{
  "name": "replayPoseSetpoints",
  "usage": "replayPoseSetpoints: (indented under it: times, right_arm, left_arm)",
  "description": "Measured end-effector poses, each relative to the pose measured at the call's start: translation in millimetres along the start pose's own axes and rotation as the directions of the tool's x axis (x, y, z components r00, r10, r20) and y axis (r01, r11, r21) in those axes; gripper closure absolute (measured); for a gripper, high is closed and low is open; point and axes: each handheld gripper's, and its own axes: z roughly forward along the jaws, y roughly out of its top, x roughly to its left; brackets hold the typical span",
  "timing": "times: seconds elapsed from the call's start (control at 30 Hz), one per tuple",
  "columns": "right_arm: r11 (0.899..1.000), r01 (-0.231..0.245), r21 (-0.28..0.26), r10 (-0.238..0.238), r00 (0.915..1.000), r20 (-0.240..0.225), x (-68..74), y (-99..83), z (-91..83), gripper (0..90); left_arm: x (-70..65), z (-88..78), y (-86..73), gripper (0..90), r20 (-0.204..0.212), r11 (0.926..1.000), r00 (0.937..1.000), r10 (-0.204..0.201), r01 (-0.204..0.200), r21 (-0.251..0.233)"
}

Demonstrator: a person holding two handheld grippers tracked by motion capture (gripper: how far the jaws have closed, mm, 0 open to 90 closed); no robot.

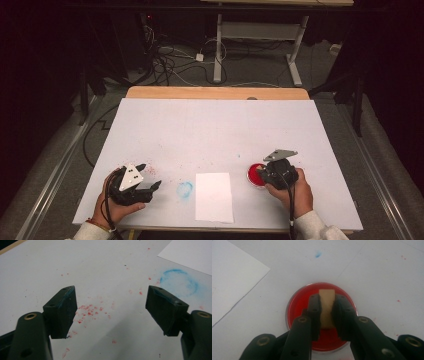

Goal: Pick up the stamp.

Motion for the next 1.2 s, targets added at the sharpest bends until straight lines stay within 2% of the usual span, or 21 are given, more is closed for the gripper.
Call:
replayPoseSetpoints:
  times: [0.13,0.27,0.37,0.5,0.67,0.73,0.93,1.0,1.2]
  right_arm:
    - [0.998,0.006,-0.06,-0.007,0.9999,-0.016,-5.2,3.7,-17.8,76.2]
    - [0.992,0.015,-0.124,-0.019,0.9993,-0.033,-8.6,8.8,-39.4,76.2]
    - [0.988,0.028,-0.153,-0.033,0.999,-0.032,-9.7,13.9,-52.1,76.2]
    - [0.986,0.054,-0.155,-0.058,0.998,-0.025,-9.5,18.1,-58.5,76.2]
    - [0.988,0.07,-0.138,-0.075,0.9967,-0.03,-9.0,17.4,-52.9,76.2]
    - [0.99,0.087,-0.114,-0.09,0.9957,-0.022,-7.5,14.4,-44.6,76.1]
    - [0.993,0.109,-0.055,-0.111,0.9929,-0.042,-3.1,8.5,-25.8,76.2]
    - [0.993,0.112,-0.029,-0.113,0.9929,-0.036,-2.3,6.3,-19.7,76.2]
    - [0.994,0.111,0.013,-0.11,0.9923,-0.057,-2.6,-0.4,-5.6,76.2]
  left_arm:
    - [0.3,0.0,-0.3,24.4,-0.002,1.0,1.0,-0.002,0.002,-0.003]
    - [-0.1,0.2,-0.1,24.4,-0.003,1.0,1.0,-0.001,0.001,-0.002]
    - [-0.6,0.6,0.2,24.4,-0.001,1.0,1.0,0.0,0.0,-0.001]
    - [-0.7,1.4,0.6,24.4,0.0,1.0,1.0,0.003,-0.003,0.003]
    - [-0.7,2.0,0.4,24.4,0.003,1.0,1.0,0.0,0.0,0.006]
    - [-1.0,2.2,0.3,24.4,0.005,1.0,1.0,0.003,-0.003,0.008]
    - [-0.4,2.0,-0.2,24.4,0.008,0.9999,1.0,0.005,-0.005,0.009]
    - [-0.5,2.2,-0.2,24.4,0.009,0.9999,0.9999,0.007,-0.007,0.012]
    - [-1.0,2.4,-0.2,24.4,0.013,0.9998,0.9998,0.013,-0.013,0.016]
